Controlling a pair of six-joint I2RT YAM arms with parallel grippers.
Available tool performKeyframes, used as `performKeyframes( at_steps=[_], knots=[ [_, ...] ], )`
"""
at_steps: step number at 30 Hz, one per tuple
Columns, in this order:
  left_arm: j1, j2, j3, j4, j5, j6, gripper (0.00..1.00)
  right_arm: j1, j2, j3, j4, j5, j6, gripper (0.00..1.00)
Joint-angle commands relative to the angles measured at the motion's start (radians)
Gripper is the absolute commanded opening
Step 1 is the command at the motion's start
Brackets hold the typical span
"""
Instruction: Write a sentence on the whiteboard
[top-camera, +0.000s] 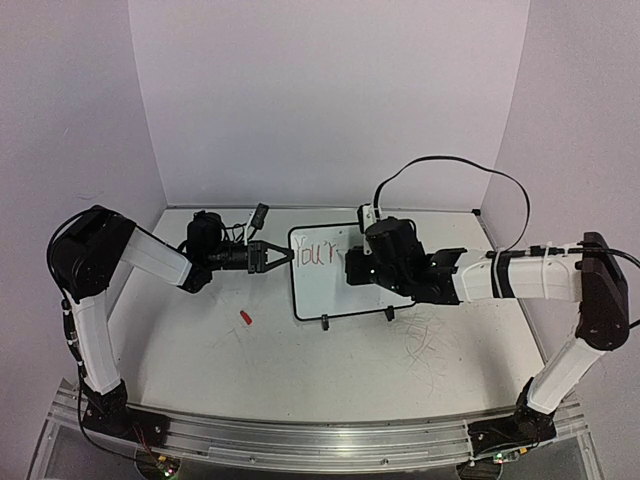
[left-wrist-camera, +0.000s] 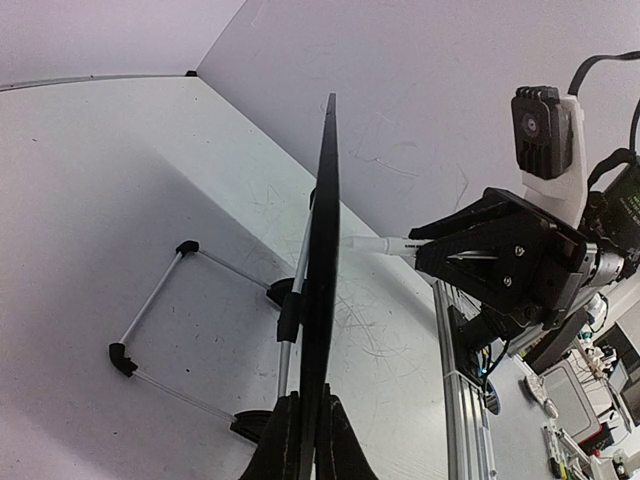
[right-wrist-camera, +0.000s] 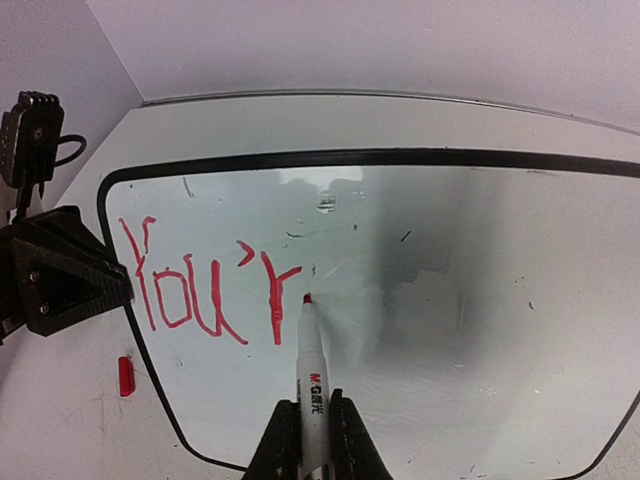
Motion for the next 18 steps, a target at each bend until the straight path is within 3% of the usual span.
performKeyframes(
  at_steps=[1,18],
  knots=[
    [-0.015,-0.053,0.04,-0.008,0.031,-0.002,0.0,-0.008,0.012,0.019,-0.007,0.048,0.024,0.0],
    [-0.017,-0.052,0.04,-0.014,0.03,0.002,0.0,-0.018,-0.037,-0.019,-0.022,0.122,0.065,0.0]
  ],
)
